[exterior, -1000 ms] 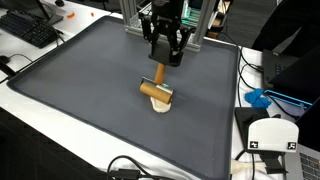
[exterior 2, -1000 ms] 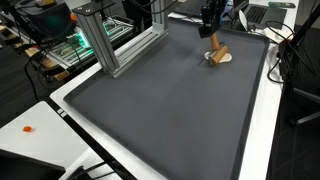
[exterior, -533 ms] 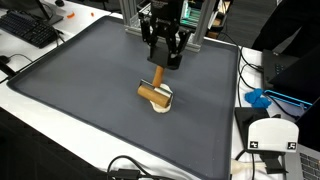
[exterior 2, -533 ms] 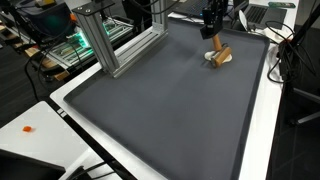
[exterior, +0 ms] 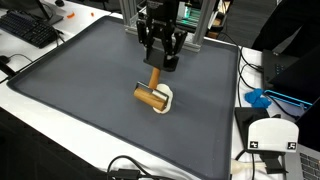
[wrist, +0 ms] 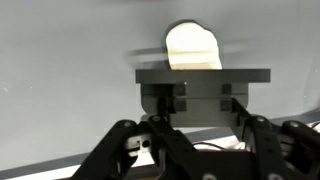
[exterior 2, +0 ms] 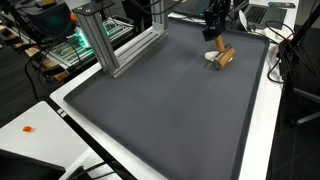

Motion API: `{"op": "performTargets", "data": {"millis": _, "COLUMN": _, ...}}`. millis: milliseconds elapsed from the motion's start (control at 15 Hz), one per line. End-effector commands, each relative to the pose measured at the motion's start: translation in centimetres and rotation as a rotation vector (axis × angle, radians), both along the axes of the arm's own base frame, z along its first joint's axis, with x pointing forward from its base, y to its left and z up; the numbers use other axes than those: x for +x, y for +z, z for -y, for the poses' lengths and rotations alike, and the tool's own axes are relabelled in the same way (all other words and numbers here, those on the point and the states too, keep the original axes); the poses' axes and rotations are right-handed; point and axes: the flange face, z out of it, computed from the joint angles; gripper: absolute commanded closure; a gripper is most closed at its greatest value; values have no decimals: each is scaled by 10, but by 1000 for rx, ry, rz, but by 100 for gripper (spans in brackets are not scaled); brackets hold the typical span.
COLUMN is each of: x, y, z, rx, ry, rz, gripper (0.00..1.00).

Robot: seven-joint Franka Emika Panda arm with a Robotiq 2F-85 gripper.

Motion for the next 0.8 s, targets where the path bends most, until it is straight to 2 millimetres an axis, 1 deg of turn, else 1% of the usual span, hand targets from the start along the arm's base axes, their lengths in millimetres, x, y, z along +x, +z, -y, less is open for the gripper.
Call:
{"op": "performTargets", "data": {"millis": 0, "x": 1, "y": 23, "z": 6, "rx": -9, "ry": -11, "rz": 31, "gripper": 65}}
{"op": "performTargets", "data": {"millis": 133, "x": 1, "y": 40, "z": 8, "rx": -9, "ry": -5, "rz": 46, "gripper": 65}}
{"op": "performTargets", "data": {"millis": 333, "x": -7, "y": 65, "z": 8, "rx": -26, "ry": 22, "rz": 15, "gripper": 65}}
{"op": "performTargets", "data": {"millis": 533, "x": -21, "y": 89, "z": 10, "rx": -68, "ry": 57, "rz": -65, "gripper": 65}}
{"op": "performTargets", "data": {"millis": 733, "x": -40, "y": 112, "z": 11, "rx": -112, "ry": 116, "rz": -153, "gripper": 65}}
